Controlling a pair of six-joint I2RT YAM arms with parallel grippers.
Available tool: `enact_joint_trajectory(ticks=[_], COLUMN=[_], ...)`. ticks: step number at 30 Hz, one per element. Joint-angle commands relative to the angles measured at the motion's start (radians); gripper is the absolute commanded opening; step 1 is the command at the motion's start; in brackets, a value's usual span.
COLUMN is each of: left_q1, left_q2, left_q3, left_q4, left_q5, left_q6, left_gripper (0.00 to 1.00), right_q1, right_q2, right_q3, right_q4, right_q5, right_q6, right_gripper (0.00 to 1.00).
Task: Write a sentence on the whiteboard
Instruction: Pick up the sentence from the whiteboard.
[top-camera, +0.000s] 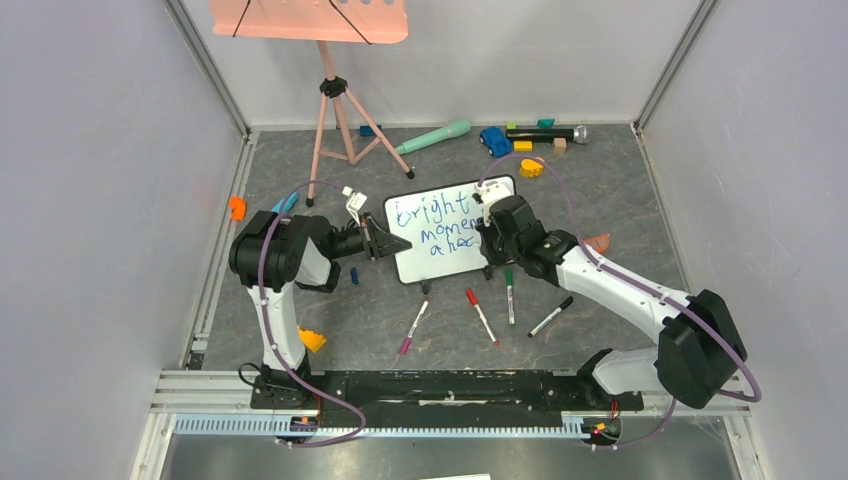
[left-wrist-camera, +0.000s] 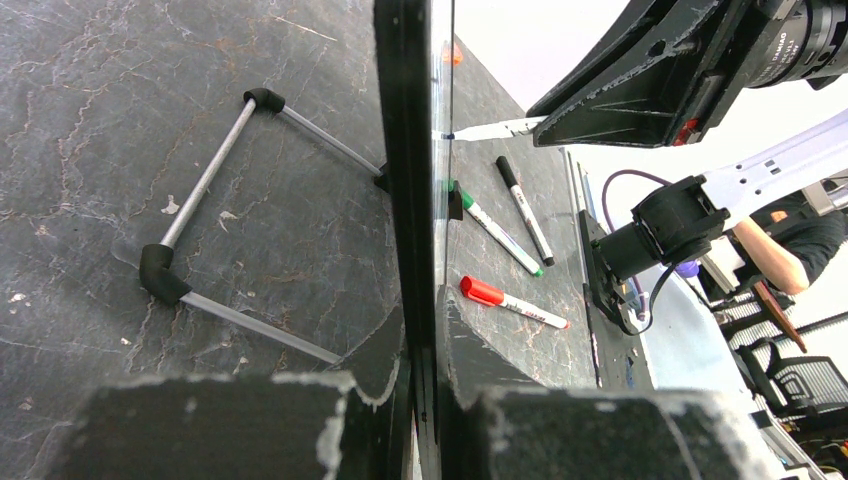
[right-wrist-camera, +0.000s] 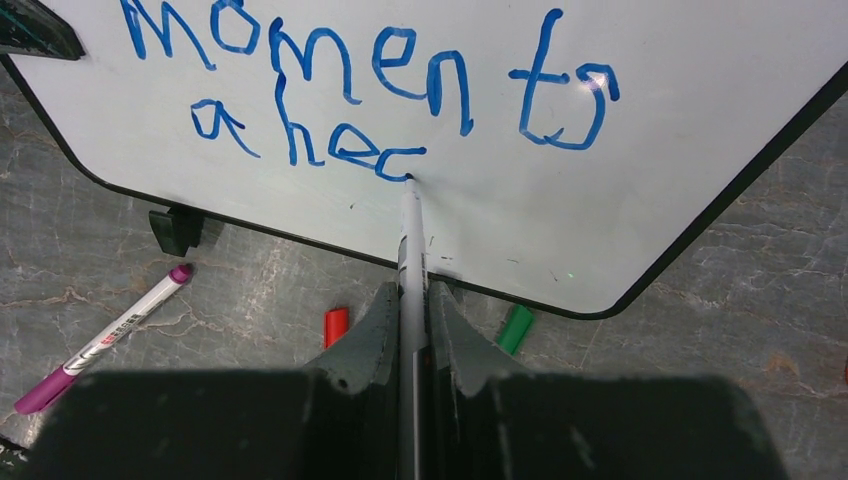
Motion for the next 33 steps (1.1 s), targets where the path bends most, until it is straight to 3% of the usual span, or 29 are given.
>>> enact_joint_trajectory(ticks=[1,33], left_q1=[-0.003,-0.003], left_q2=[0.08,0.078], left_q3=[-0.015,-0.014], left_q4=[0.021,0.021], left_q5=[-0.092,-0.091], left_q6=[0.16,0.161], left_gripper=[0.02,0.02], right_q1=[-0.018,-0.025], right_q2=[0.025,0.032], right_q3=[0.056,0.067], right_q4=[0.032,0.045], right_q5=[0.077,0.065], right_q6=[-0.021,-0.018], right_gripper=[0.0,0.0])
